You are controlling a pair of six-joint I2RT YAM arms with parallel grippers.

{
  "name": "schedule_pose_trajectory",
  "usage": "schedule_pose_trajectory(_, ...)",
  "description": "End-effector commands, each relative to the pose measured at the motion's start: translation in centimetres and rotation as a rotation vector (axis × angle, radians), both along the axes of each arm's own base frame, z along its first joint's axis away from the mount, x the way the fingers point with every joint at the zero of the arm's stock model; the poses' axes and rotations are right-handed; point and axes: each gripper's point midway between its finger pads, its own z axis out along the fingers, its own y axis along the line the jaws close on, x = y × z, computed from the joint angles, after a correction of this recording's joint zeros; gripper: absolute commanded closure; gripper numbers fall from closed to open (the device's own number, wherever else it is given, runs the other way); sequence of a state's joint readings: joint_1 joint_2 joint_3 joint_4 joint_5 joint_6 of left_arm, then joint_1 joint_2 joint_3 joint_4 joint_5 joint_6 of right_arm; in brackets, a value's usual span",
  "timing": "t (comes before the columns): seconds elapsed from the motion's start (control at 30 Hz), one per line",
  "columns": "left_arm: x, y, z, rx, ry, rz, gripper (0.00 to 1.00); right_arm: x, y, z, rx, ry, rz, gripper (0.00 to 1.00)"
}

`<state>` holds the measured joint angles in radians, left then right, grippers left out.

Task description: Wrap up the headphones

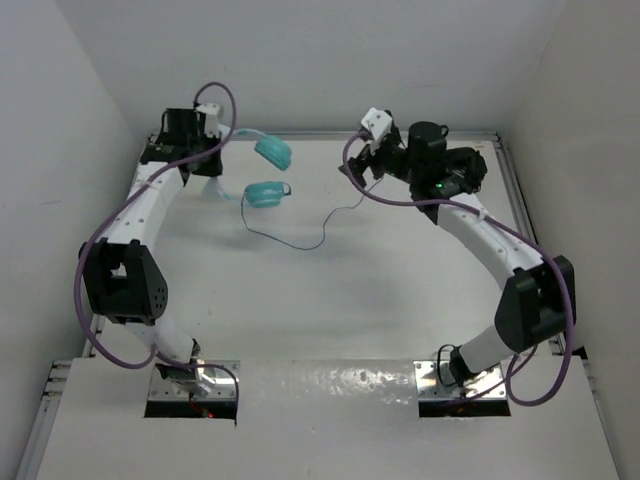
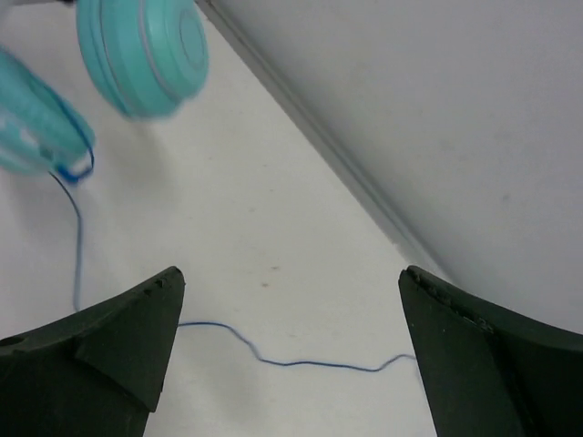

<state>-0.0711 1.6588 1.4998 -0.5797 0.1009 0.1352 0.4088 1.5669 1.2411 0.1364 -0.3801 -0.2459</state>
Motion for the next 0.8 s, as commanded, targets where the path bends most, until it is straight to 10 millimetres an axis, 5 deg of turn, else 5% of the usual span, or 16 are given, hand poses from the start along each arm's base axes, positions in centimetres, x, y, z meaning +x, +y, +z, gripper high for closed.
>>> schedule_pose_trajectory(0.0, 0.7, -0.5, 8.5, -0.059, -0.183, -0.029, 1.00, -2.9, 1.2, -2.5, -0.114, -0.070, 0.247, 0.01)
schedule_pose_trajectory(0.13, 0.4, -0.2, 11.8, -0.048, -0.221, -0.029, 1.00, -2.7, 1.0, -8.4, -0.252, 0.005, 0.331, 0.01)
schedule_pose_trajectory(0.17, 0.2, -0.3, 12.2, -0.048, -0.225, -0.033, 1.00, -1.4, 0.9, -8.1, -0.288, -0.019, 0.323, 0.01)
schedule_pose_trajectory(0.2, 0.0, -0.4, 12.6, -0.052, -0.228, -0.039, 1.00, -0.9, 0.6, -11.0, -0.314, 0.060, 0.326, 0.02)
schedule_pose_trajectory(0.47, -0.7, -0.7, 12.7, -0.066, -0.219, -0.038, 1.00, 4.8, 1.2, -21.6, -0.484, 0.223, 0.356, 0.09)
schedule_pose_trajectory(0.67, -0.3, -0.9, 11.4, -0.071, -0.192, -0.040, 1.00, 6.6, 1.5, -25.4, -0.514, 0.269, 0.324, 0.16)
schedule_pose_trajectory(0.77, -0.4, -1.0, 11.2, -0.072, -0.186, -0.043, 1.00, 6.8, 1.2, -27.2, -0.532, 0.314, 0.309, 0.40)
